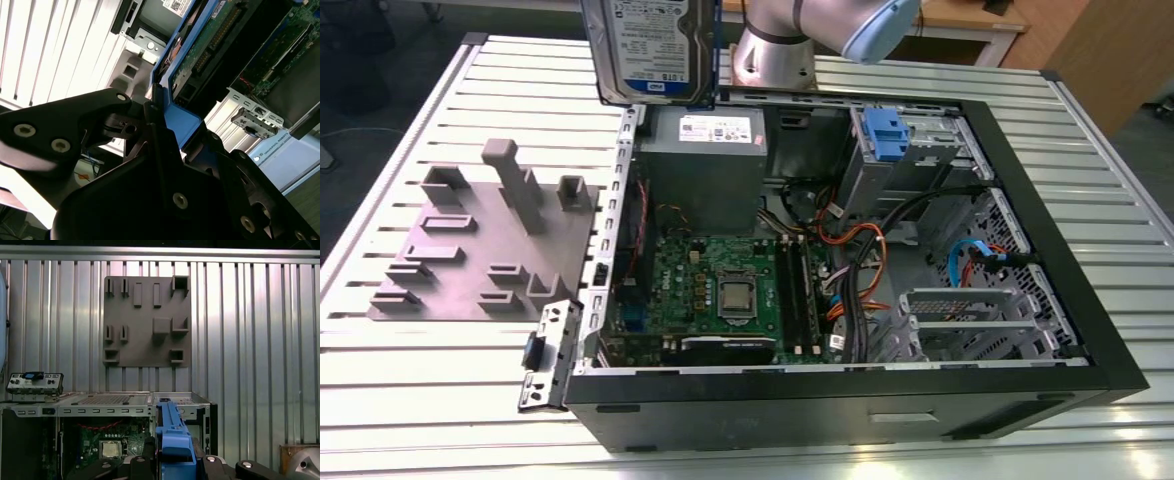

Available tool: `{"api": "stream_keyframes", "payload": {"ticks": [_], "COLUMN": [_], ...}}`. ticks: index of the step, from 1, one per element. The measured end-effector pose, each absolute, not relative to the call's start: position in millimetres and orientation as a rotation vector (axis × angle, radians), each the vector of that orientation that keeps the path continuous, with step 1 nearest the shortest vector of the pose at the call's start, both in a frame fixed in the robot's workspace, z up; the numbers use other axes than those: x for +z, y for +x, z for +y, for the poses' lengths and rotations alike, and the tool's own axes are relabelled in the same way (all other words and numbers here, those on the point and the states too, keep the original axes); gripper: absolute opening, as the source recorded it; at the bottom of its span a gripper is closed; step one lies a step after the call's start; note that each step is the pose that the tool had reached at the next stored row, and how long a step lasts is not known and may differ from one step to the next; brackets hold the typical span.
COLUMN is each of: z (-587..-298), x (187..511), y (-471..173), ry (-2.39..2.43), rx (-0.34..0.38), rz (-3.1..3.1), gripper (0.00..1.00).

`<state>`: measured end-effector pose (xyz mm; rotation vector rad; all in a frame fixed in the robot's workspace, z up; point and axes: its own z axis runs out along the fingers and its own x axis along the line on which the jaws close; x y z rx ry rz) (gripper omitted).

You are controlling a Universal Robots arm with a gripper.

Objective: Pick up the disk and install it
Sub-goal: 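Pick up the disk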

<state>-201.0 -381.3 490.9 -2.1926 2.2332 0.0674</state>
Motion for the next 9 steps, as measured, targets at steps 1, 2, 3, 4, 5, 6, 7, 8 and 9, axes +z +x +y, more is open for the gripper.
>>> {"api": "stream_keyframes", "payload": {"ticks": [1, 2, 3, 4, 5, 6, 7, 8, 9], "z": [-381.3, -381.3, -381.3, -381.3, -381.3, -381.6, -382.4, -383.7, -384.9], "x": [490.9, 490.9, 490.9, 490.9, 490.9, 490.8, 490.9, 490.9, 490.8], "y": [-200.4, -200.2, -200.2, -200.1, -200.0, -199.9, -199.9, -200.0, -200.0], "ry": [-2.193, -2.193, -2.192, -2.192, -2.193, -2.193, -2.193, -2.193, -2.193], "rx": [0.067, 0.067, 0.067, 0.067, 0.067, 0.067, 0.067, 0.067, 0.067], "rz": [2.233, 2.233, 2.233, 2.233, 2.233, 2.233, 2.233, 2.233, 2.233], "gripper": [0.37, 0.37, 0.37, 0.37, 0.37, 0.37, 0.37, 0.37, 0.37]}}
